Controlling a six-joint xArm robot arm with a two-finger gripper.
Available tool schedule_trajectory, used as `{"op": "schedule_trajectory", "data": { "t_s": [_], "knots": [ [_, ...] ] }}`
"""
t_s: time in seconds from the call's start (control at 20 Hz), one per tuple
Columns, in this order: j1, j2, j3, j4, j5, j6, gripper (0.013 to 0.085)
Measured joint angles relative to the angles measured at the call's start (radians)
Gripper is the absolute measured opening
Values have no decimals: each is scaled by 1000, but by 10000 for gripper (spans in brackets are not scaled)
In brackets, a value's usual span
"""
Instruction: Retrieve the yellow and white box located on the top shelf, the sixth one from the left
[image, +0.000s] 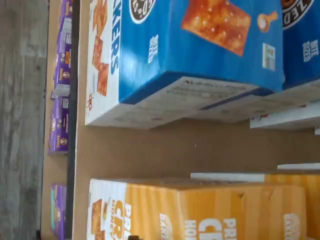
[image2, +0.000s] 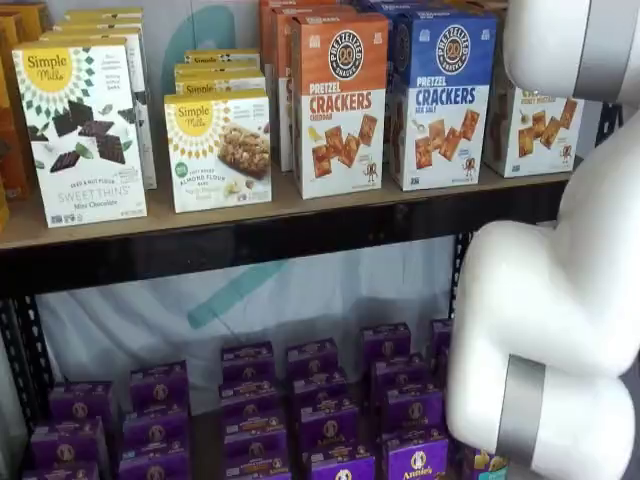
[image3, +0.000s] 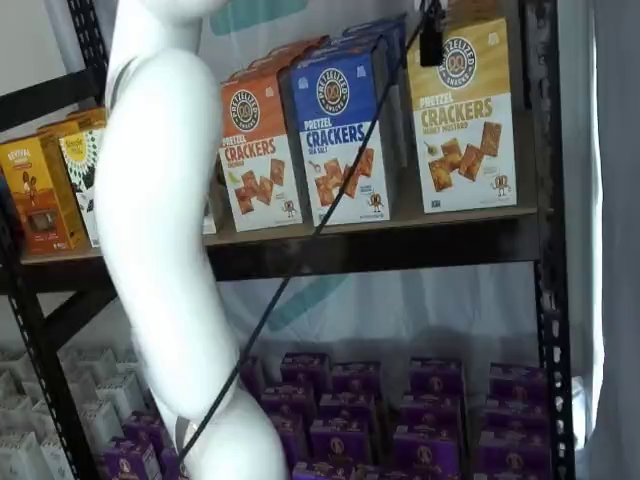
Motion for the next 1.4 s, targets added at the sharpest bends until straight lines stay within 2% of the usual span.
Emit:
{"op": "schedule_trajectory", "data": {
  "t_s": [0.5, 0.75, 1.05, 1.4],
  "knots": [
    [28, 40, -49, -61, 43, 16, 850],
    [51, 65, -91, -112, 89, 30, 850],
    [90, 82, -117, -196, 120, 42, 850],
    [115, 121, -178, -243, 178, 57, 850]
  ]
}}
